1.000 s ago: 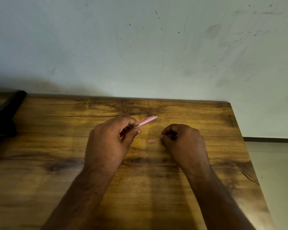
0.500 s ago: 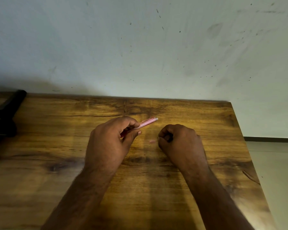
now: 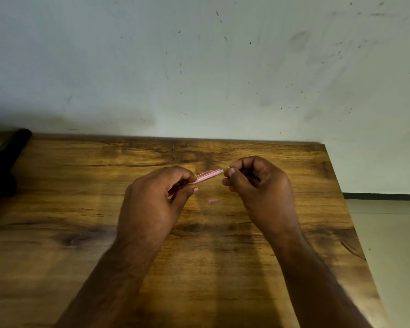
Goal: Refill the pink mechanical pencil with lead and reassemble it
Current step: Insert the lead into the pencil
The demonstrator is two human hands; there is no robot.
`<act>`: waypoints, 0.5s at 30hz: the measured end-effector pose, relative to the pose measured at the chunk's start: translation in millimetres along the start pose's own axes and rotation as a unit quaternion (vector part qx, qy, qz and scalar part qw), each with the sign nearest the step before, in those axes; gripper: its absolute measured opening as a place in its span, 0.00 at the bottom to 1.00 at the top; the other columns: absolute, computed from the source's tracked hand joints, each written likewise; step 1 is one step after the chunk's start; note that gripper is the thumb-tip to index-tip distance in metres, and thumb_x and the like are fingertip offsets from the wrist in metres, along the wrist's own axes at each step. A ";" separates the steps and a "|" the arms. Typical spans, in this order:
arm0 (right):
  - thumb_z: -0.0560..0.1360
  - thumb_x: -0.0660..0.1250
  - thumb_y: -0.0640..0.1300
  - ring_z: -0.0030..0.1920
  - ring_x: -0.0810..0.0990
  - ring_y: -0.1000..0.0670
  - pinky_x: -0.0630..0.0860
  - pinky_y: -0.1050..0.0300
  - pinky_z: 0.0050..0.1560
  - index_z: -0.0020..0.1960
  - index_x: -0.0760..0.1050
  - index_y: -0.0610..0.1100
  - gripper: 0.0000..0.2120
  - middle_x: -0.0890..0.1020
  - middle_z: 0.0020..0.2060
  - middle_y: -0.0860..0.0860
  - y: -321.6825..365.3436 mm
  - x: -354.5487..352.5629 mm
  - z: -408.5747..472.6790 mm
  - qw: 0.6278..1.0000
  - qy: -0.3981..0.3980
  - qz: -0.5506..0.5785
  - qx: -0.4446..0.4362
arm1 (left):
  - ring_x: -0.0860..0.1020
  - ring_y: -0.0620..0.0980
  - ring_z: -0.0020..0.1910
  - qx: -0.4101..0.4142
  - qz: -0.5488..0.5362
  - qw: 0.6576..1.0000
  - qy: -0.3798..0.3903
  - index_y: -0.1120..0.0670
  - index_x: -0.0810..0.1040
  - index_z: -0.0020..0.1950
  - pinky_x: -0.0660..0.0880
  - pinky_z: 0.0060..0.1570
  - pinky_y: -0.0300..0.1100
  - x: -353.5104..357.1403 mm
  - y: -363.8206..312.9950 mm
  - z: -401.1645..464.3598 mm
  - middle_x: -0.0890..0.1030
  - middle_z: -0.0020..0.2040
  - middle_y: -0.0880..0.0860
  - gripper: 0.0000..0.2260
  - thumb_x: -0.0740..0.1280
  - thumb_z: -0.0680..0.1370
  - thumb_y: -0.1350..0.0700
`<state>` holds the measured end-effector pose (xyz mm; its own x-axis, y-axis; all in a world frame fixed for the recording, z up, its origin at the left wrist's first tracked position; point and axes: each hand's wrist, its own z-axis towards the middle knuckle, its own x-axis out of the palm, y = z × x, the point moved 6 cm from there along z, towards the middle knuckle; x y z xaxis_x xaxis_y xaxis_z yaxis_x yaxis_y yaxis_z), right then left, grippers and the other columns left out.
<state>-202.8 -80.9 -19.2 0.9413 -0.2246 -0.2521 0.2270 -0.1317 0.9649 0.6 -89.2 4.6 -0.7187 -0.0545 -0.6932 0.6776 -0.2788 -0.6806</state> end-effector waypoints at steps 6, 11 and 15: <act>0.82 0.68 0.41 0.43 0.84 0.56 0.82 0.50 0.45 0.53 0.79 0.49 0.04 0.85 0.40 0.55 -1.7 6.8 -1.2 0.987 0.037 -0.129 -0.090 | 0.82 0.45 0.41 0.012 -0.008 1.000 -0.001 0.51 0.86 0.50 0.81 0.41 0.49 0.8 -0.2 0.0 0.85 0.43 0.44 0.06 0.77 0.74 0.55; 0.82 0.66 0.37 0.42 0.81 0.54 0.80 0.46 0.41 0.53 0.78 0.47 0.06 0.81 0.42 0.55 2.1 7.3 -2.6 0.964 0.037 -0.201 -0.170 | 0.82 0.46 0.42 0.014 -0.011 1.000 -0.001 0.51 0.86 0.50 0.81 0.42 0.50 -0.3 2.3 -0.2 0.85 0.43 0.45 0.06 0.77 0.74 0.57; 0.81 0.66 0.36 0.41 0.81 0.54 0.79 0.48 0.39 0.53 0.78 0.48 0.08 0.81 0.41 0.56 2.9 7.2 -2.9 0.958 0.029 -0.218 -0.185 | 0.82 0.46 0.42 0.017 -0.014 1.000 0.000 0.51 0.86 0.49 0.81 0.41 0.50 -0.4 2.4 -0.4 0.85 0.42 0.44 0.05 0.76 0.74 0.57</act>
<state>-194.6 -80.1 -18.0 0.7472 -0.1710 -0.6422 0.6640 0.1522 0.7320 2.6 -89.5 3.1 -0.7365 -0.0456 -0.6749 0.6521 -0.3129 -0.6905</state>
